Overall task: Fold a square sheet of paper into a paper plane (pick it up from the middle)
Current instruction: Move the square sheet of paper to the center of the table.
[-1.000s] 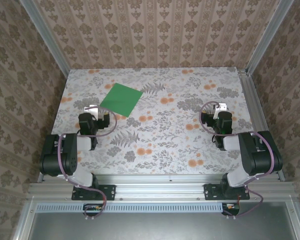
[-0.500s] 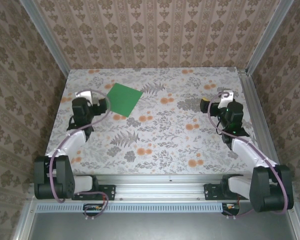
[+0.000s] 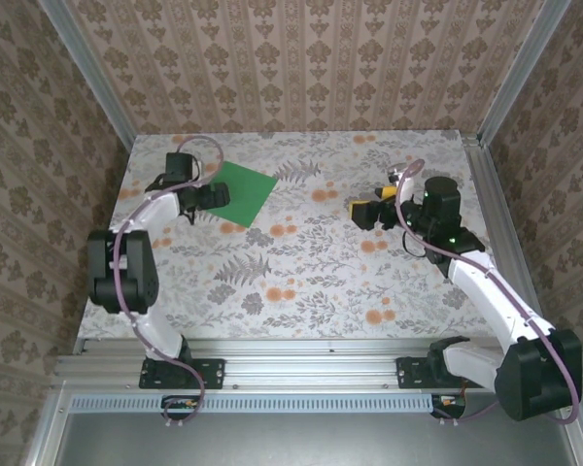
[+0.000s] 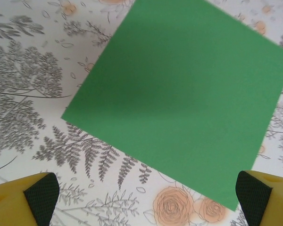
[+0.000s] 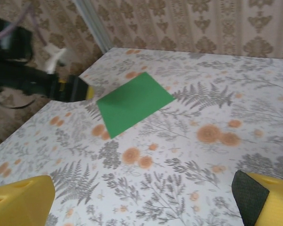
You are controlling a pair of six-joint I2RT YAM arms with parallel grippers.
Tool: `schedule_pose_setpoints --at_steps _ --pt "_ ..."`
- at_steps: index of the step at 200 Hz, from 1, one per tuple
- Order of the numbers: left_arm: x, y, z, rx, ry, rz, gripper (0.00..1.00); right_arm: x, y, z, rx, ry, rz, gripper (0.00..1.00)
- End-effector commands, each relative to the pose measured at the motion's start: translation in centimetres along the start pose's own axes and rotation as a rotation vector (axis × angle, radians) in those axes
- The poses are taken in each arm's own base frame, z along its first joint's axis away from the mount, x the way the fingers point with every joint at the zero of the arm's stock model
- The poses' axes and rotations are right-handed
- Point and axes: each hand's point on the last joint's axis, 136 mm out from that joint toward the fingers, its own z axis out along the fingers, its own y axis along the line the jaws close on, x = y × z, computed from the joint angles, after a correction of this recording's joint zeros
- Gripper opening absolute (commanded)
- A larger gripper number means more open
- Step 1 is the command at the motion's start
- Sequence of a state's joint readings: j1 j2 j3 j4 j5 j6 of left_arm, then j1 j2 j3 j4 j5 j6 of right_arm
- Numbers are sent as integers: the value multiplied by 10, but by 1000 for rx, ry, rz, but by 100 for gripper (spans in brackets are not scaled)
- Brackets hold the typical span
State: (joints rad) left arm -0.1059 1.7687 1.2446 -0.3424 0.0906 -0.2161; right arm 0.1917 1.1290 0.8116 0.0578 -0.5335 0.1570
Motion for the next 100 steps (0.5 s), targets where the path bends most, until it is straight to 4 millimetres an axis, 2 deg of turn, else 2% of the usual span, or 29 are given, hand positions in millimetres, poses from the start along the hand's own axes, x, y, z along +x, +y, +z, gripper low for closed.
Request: schedule_pose_setpoints --at_steps 1,55,100 --pt "4 -8 8 -12 95 39 100 3 15 8 -40 59 9 100" --pt "-2 -12 53 -95 193 105 100 4 29 33 -62 98 -1 100" --pt "-1 -18 78 -102 264 82 100 3 38 48 -82 122 -10 100"
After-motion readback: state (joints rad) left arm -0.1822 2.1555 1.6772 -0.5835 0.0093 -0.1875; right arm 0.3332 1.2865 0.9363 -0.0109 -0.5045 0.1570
